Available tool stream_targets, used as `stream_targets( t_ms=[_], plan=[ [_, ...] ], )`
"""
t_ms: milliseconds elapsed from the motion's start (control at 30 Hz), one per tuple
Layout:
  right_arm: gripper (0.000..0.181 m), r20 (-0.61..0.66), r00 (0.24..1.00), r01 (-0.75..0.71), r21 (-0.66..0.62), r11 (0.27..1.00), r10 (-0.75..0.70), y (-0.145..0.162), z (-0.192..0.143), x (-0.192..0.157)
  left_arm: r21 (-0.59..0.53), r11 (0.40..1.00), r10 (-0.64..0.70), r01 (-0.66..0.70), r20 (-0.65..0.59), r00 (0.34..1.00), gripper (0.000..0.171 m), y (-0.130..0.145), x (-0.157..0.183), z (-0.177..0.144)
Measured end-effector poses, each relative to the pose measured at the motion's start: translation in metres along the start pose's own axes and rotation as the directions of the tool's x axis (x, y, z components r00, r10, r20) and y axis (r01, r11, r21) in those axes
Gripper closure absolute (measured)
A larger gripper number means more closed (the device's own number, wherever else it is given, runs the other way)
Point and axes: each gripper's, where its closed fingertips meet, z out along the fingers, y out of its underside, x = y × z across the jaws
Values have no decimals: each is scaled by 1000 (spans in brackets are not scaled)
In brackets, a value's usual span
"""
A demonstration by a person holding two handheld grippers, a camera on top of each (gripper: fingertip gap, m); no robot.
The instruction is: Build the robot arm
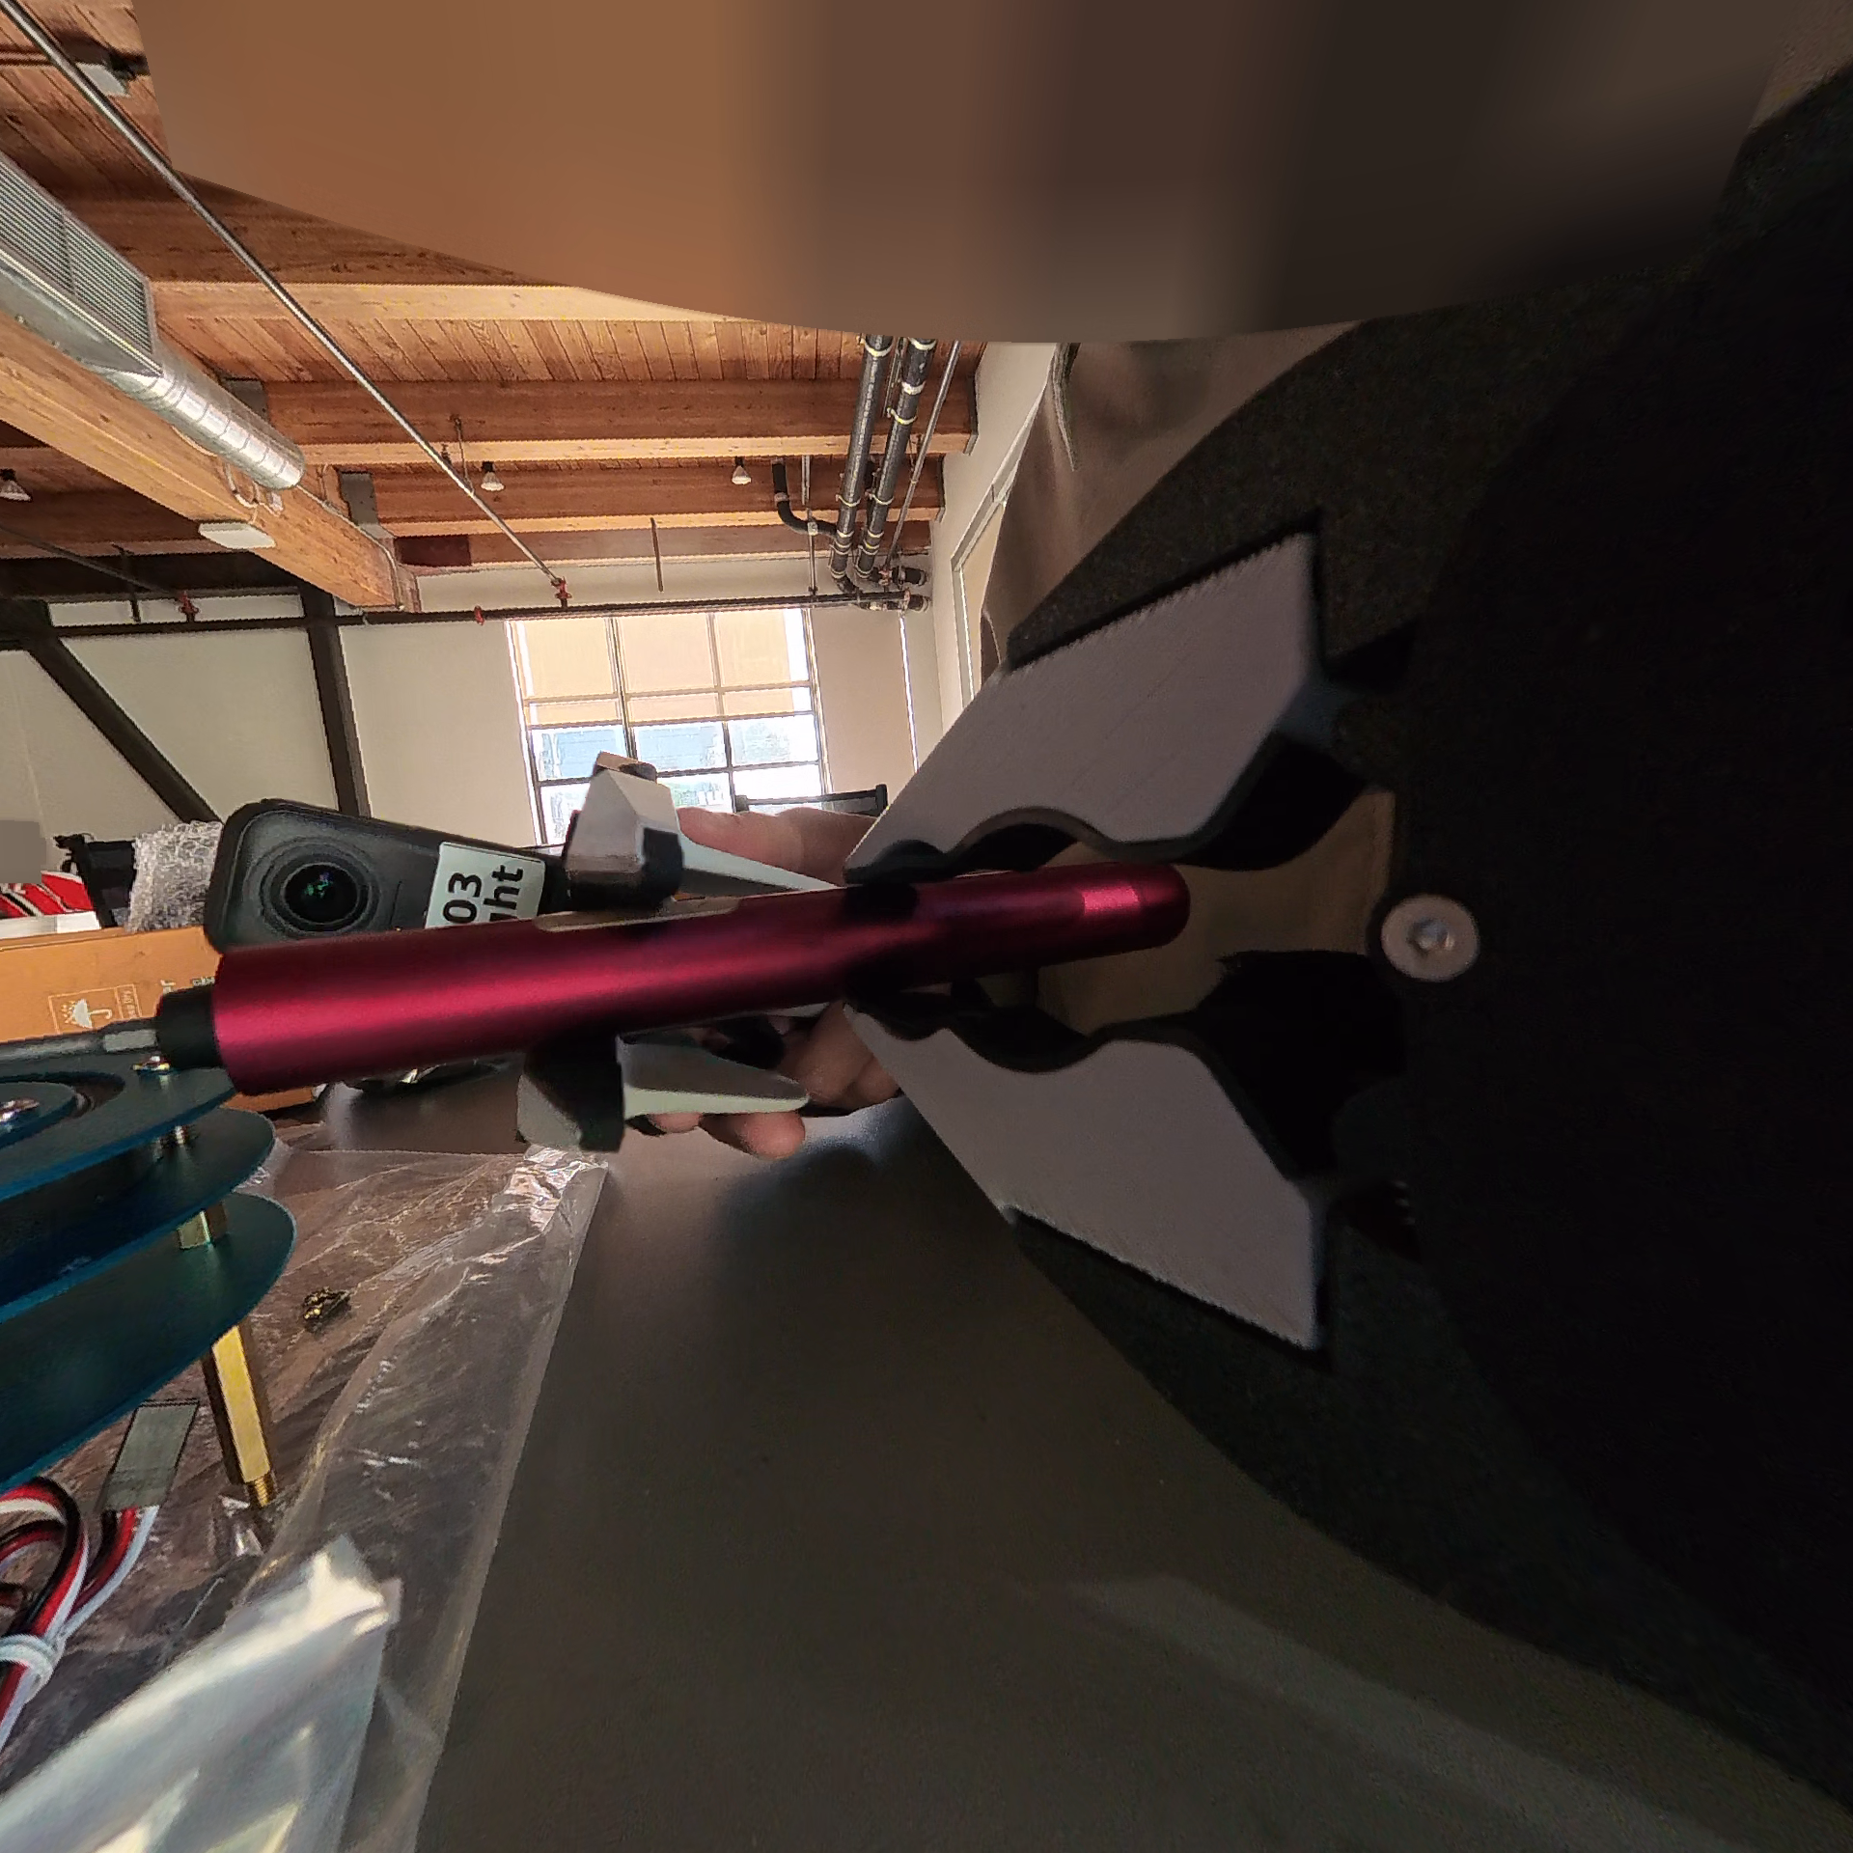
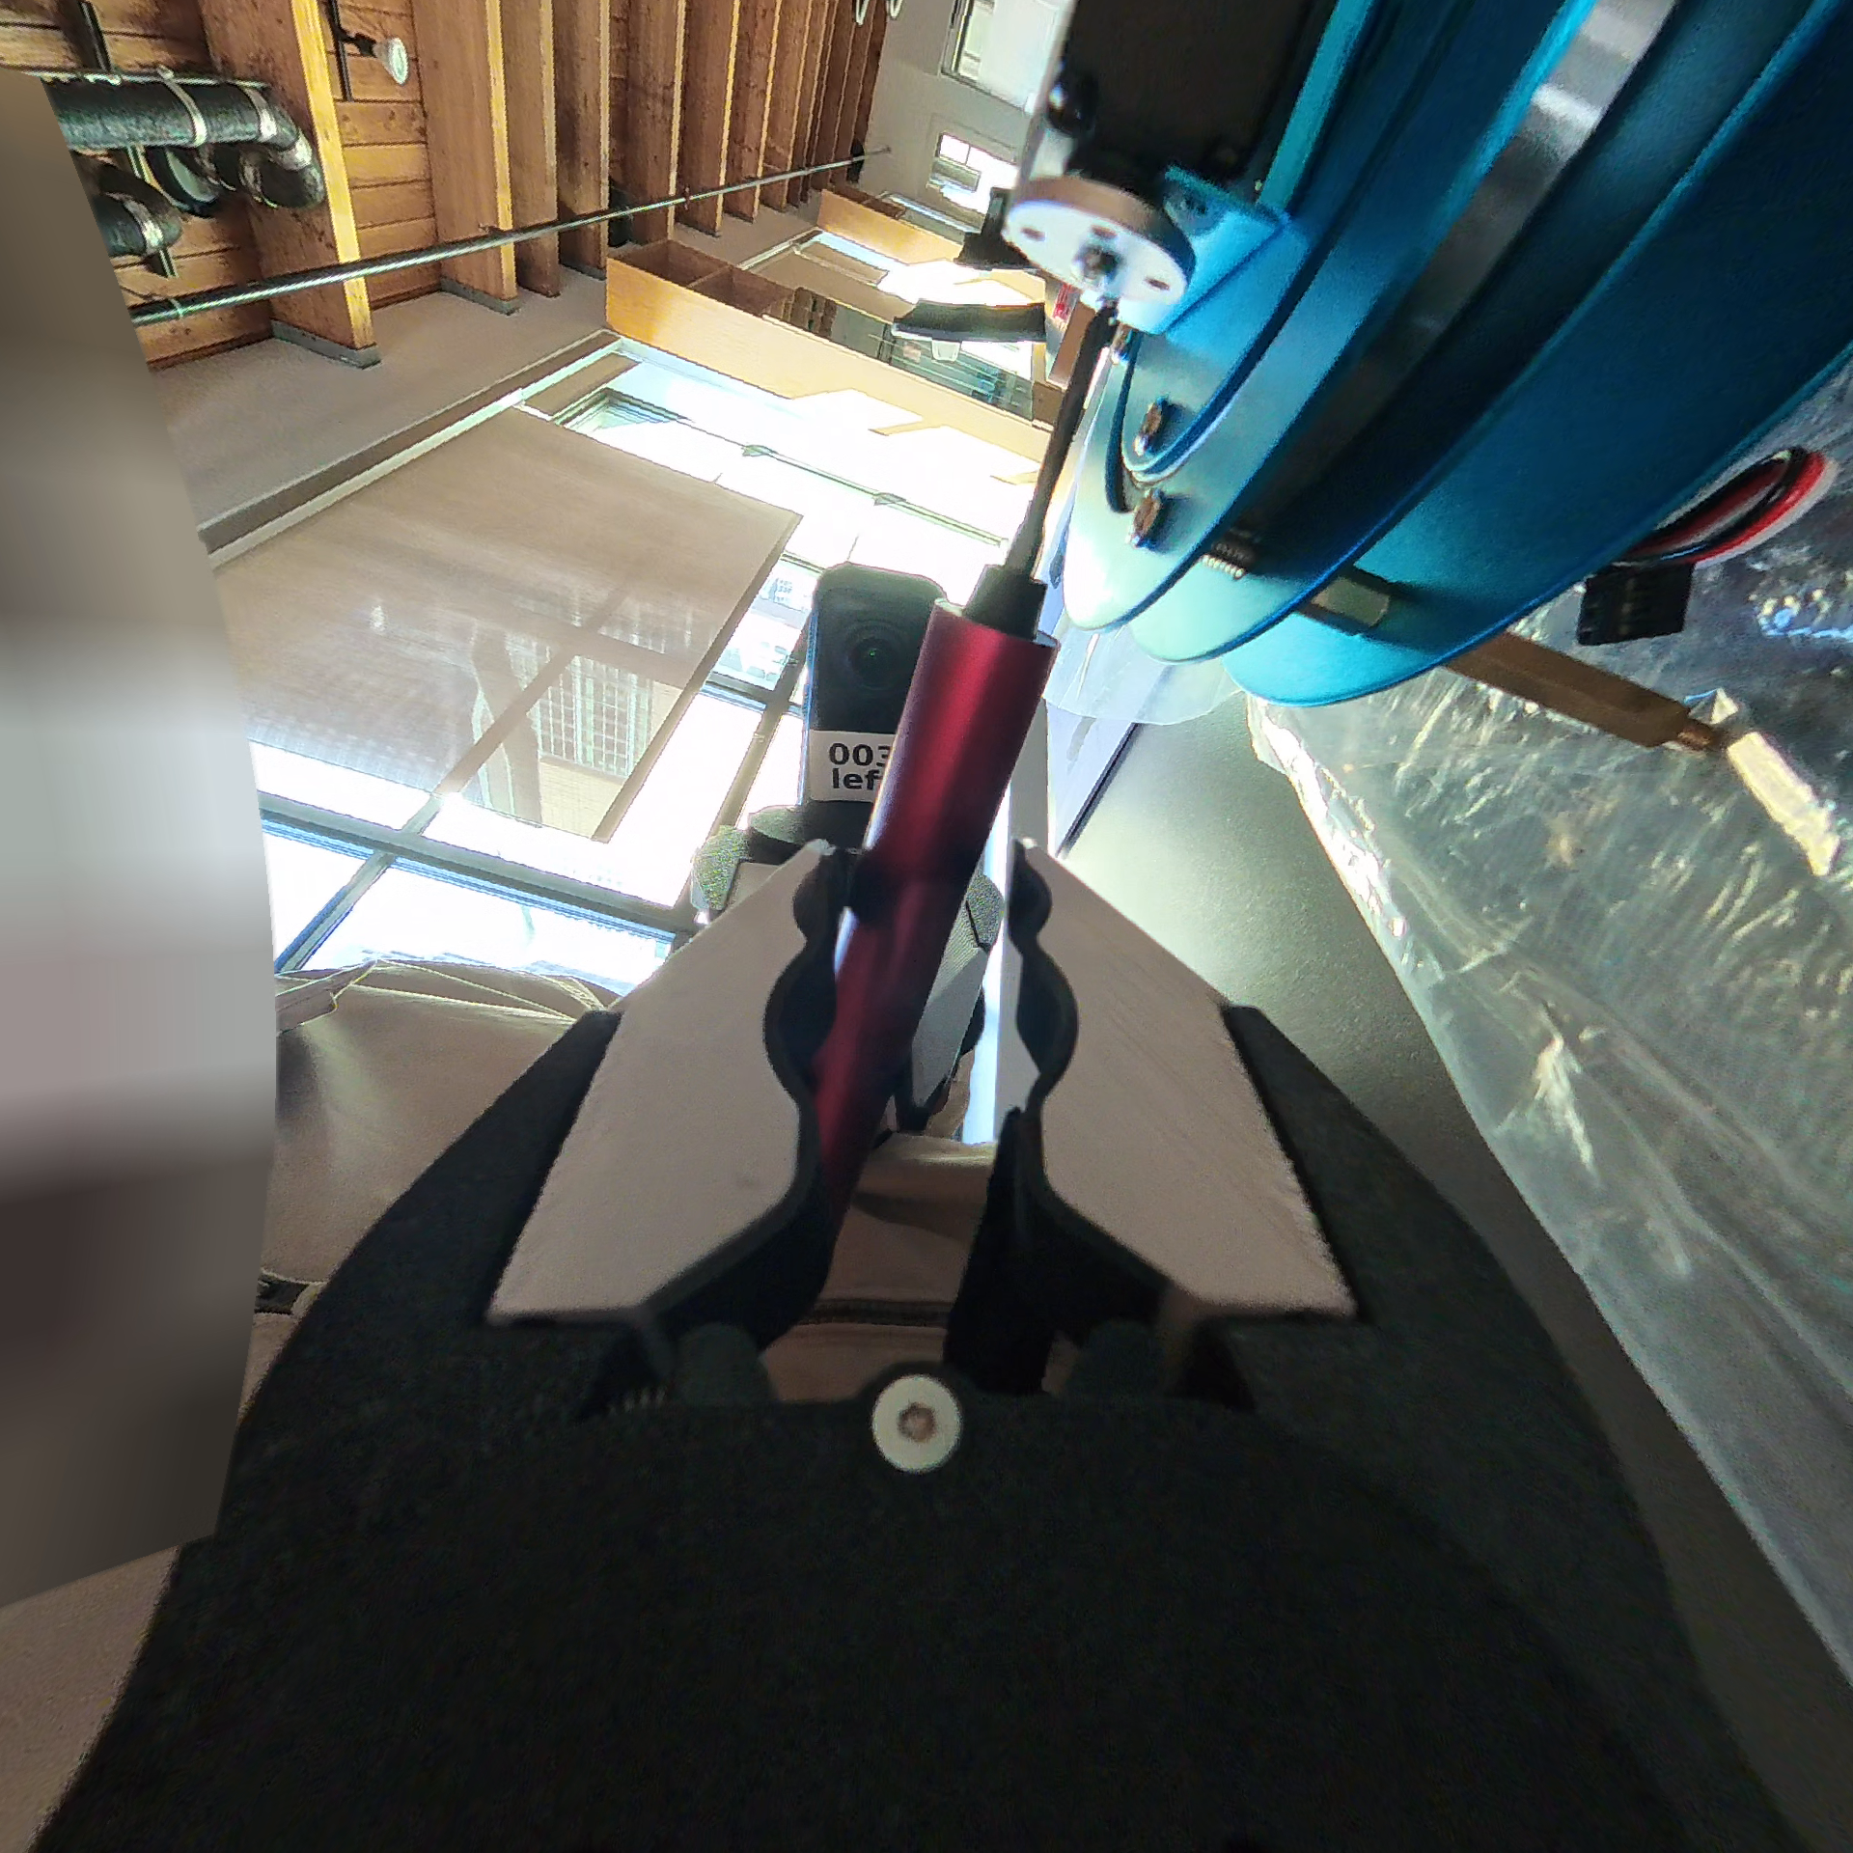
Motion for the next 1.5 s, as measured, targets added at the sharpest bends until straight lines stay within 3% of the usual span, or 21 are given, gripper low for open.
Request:
stream_targets(
  t_ms=[433,600,900,1500],
  plan=[
    [139,-28,1000,0,12,1000,0,1,-9,-3,8,1000,-9,9,-3,1000,153,0,-2,-1],
    [149,-59,993,-95,47,994,98,-9,-13,3,7,1000,-8,8,-4,1000,152,0,-2,-1],
    [161,-54,993,-106,23,994,107,-8,-10,3,4,1000,-7,7,0,1000,152,0,-3,-1],
    [163,-40,990,-134,11,991,134,-8,-11,4,-3,1000,-10,10,8,1000,153,1,-5,0]
  ],
)
